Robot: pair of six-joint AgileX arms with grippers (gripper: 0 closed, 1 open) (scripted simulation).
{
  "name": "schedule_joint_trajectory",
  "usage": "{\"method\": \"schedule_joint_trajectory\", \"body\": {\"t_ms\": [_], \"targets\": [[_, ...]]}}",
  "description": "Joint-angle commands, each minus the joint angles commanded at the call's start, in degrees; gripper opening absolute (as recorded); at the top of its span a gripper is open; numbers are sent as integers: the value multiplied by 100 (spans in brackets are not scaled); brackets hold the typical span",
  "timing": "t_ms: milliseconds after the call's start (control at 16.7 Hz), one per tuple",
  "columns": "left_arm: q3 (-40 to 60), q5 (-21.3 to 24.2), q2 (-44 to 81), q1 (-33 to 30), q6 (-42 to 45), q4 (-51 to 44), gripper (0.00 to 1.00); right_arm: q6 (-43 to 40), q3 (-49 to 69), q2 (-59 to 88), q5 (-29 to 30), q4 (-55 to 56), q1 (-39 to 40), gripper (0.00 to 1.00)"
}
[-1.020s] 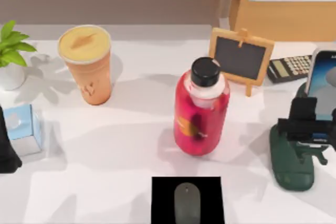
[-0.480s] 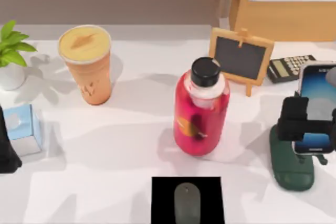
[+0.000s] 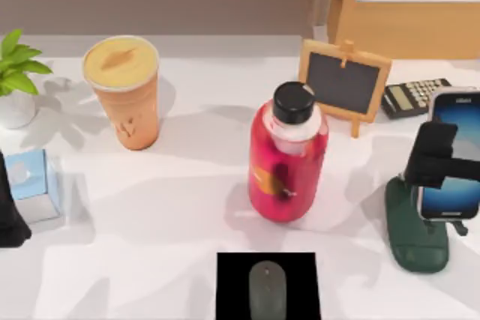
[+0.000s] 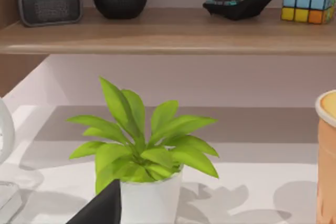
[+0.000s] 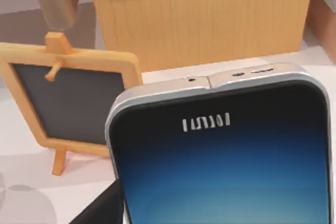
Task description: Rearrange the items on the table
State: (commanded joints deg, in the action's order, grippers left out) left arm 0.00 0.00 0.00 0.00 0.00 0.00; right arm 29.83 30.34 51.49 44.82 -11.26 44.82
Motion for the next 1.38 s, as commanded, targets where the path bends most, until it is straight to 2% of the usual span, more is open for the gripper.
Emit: {"method": "schedule_joint_trajectory", "body": {"t_ms": [300, 540, 900, 1140, 1380], "targets": [[0, 0, 0, 0, 0, 0, 100, 372, -125, -252, 388, -495, 271, 100], [0, 0, 0, 0, 0, 0, 100, 314, -151, -248, 288, -934, 701, 100], [0, 0, 0, 0, 0, 0, 100, 256, -172, -295, 261, -892, 666, 100], [0, 0, 0, 0, 0, 0, 100, -371, -470, -969, 28, -558, 467, 100], [0, 0, 0, 0, 0, 0, 100, -1365, -1008, -2271, -643, -45, -205, 100]]}}
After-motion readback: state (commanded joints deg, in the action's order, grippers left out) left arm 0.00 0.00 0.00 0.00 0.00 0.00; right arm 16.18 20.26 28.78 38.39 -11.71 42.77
